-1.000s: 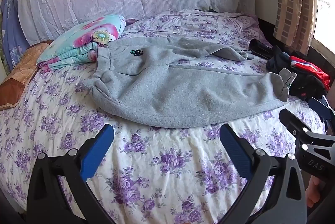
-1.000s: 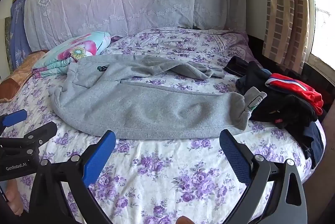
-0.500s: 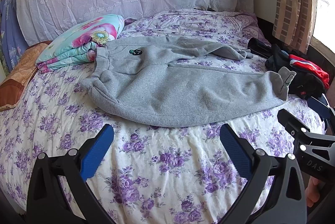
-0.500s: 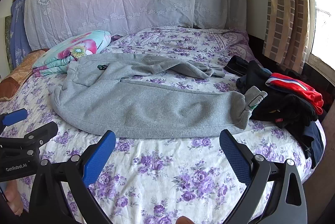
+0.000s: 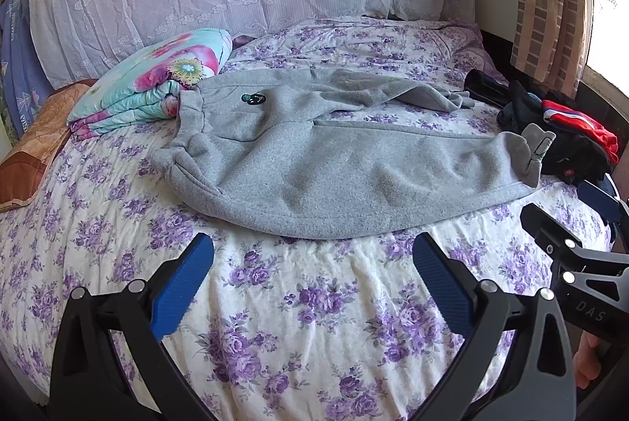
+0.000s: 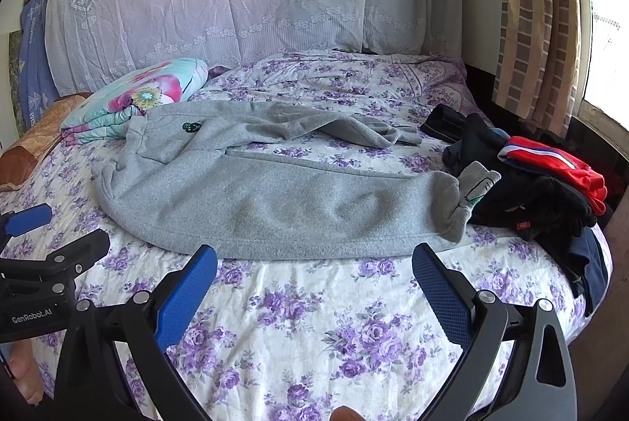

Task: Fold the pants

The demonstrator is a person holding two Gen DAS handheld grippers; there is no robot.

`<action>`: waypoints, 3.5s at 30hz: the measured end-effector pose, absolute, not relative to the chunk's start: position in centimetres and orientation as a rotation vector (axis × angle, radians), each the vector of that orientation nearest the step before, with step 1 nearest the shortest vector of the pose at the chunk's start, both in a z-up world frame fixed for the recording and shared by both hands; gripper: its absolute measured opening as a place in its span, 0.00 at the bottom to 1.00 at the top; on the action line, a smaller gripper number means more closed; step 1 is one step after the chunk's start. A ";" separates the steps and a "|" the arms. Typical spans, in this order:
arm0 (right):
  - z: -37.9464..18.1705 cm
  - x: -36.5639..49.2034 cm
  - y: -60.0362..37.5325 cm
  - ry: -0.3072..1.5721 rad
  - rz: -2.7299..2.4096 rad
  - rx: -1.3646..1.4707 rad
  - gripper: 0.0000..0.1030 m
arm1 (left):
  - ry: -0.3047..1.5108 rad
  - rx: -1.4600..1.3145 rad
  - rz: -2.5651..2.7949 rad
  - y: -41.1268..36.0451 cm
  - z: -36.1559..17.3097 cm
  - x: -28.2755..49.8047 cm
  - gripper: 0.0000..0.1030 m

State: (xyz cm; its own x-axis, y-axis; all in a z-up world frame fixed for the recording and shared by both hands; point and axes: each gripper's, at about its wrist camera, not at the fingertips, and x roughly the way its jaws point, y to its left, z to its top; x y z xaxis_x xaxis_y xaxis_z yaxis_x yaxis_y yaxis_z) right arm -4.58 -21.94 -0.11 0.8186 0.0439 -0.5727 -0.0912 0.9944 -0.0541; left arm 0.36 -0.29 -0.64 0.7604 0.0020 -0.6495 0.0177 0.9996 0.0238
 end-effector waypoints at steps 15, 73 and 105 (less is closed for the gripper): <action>0.0 -4.5 -21.9 0.608 0.073 -0.077 0.97 | 0.709 0.031 -0.009 -0.4 -0.6 0.3 0.96; -3.2 -2.2 -20.6 0.690 0.084 -0.108 0.97 | 0.921 -0.372 0.071 17.6 -5.3 11.2 0.95; -2.2 5.6 -22.1 0.755 0.174 -0.003 0.97 | 0.813 -0.331 0.266 24.8 -4.0 -3.8 0.72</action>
State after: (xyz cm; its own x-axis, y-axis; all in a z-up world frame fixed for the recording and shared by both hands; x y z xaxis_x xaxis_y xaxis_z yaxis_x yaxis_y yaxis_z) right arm 5.62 -22.13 -2.21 0.7143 0.1557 -0.6823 -0.1578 0.9857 0.0597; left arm -3.83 24.77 -4.04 0.6593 0.1051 -0.7445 -0.3557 0.9160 -0.1856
